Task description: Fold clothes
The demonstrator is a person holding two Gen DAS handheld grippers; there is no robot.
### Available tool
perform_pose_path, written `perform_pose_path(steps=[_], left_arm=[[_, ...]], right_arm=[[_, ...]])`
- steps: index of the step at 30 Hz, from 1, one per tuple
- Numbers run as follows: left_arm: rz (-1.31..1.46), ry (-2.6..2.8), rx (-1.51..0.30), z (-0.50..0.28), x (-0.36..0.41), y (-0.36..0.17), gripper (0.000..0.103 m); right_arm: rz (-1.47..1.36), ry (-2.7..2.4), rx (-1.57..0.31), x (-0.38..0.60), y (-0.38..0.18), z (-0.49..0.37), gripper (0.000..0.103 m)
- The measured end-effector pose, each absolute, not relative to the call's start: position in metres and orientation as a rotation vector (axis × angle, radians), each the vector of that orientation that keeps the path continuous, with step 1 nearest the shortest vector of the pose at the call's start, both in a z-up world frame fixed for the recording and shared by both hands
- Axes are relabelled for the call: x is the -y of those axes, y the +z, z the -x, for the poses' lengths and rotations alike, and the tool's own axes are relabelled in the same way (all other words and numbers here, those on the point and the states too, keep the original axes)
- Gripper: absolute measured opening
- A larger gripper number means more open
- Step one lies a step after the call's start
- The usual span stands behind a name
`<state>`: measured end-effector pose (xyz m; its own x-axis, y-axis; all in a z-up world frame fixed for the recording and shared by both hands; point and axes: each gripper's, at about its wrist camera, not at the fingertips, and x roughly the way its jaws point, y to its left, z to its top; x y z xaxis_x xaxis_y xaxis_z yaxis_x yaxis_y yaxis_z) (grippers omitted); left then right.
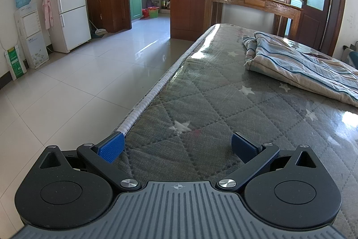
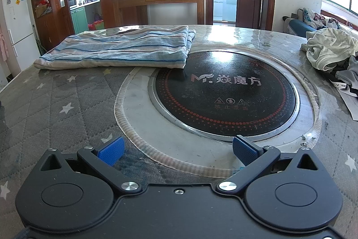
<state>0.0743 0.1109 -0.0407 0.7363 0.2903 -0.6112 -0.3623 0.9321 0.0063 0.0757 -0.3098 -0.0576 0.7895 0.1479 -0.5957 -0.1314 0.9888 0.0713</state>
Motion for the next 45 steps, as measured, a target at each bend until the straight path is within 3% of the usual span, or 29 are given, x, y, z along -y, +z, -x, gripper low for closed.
perform_pose_path(steps=[45], left_arm=[[0.116, 0.359, -0.651, -0.0742, -0.1108, -0.0406, 0.103]], right_arm=[[-0.028, 0.151, -0.644, 0.3019, -0.0572, -0.0729, 0.103]])
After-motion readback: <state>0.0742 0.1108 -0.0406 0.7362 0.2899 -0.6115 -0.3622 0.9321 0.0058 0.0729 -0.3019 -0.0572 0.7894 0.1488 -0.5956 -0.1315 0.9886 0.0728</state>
